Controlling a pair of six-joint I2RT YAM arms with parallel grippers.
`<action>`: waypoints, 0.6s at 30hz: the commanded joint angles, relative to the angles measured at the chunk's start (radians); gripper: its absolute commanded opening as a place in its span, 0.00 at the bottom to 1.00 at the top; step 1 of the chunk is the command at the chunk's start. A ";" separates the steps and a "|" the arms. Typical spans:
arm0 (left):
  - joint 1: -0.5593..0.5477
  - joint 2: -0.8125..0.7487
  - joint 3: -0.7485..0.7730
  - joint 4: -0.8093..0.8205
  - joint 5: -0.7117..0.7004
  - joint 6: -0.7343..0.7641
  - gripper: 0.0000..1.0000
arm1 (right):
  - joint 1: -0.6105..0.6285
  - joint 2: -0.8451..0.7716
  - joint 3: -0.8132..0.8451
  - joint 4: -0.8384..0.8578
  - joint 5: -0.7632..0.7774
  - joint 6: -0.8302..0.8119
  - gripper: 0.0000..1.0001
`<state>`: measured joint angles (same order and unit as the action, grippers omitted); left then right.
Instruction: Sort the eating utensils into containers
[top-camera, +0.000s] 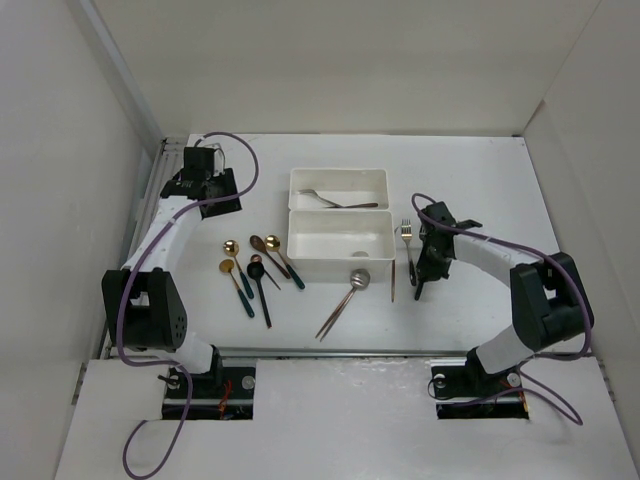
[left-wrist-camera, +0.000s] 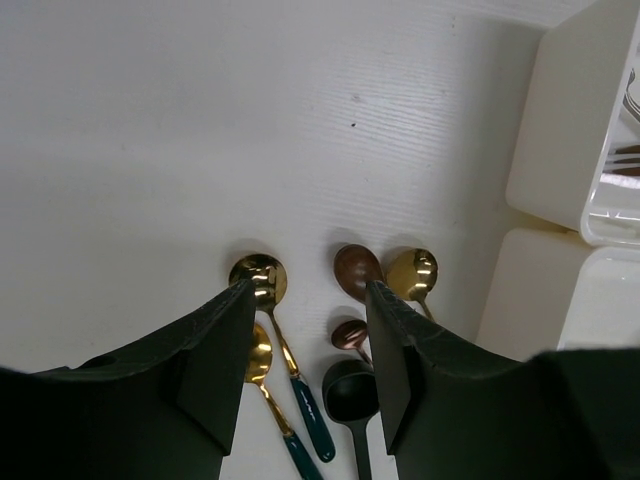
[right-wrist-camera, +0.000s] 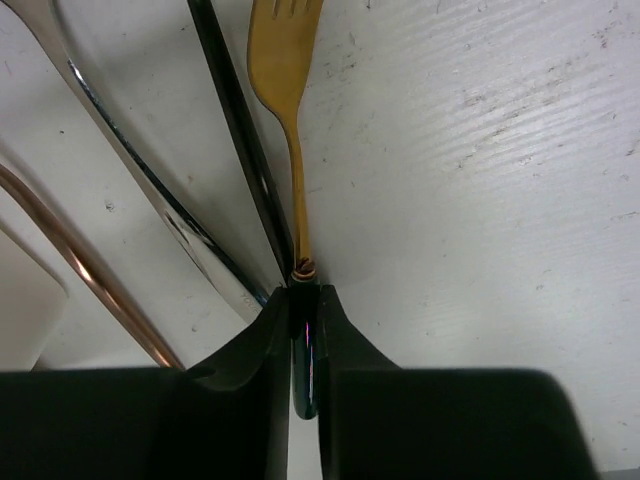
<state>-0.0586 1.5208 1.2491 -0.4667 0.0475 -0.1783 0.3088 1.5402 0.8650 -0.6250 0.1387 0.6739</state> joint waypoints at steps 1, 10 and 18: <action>0.014 -0.068 -0.022 0.025 -0.008 -0.012 0.45 | -0.017 0.037 0.011 -0.016 0.027 -0.040 0.06; 0.023 -0.077 -0.040 0.034 -0.008 -0.012 0.45 | -0.027 0.037 0.011 -0.025 0.006 -0.083 0.00; 0.023 -0.068 -0.040 0.034 -0.008 -0.012 0.45 | -0.027 -0.040 0.107 -0.080 0.104 -0.102 0.00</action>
<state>-0.0391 1.4876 1.2171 -0.4503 0.0475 -0.1783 0.2909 1.5455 0.9077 -0.6678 0.1730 0.5976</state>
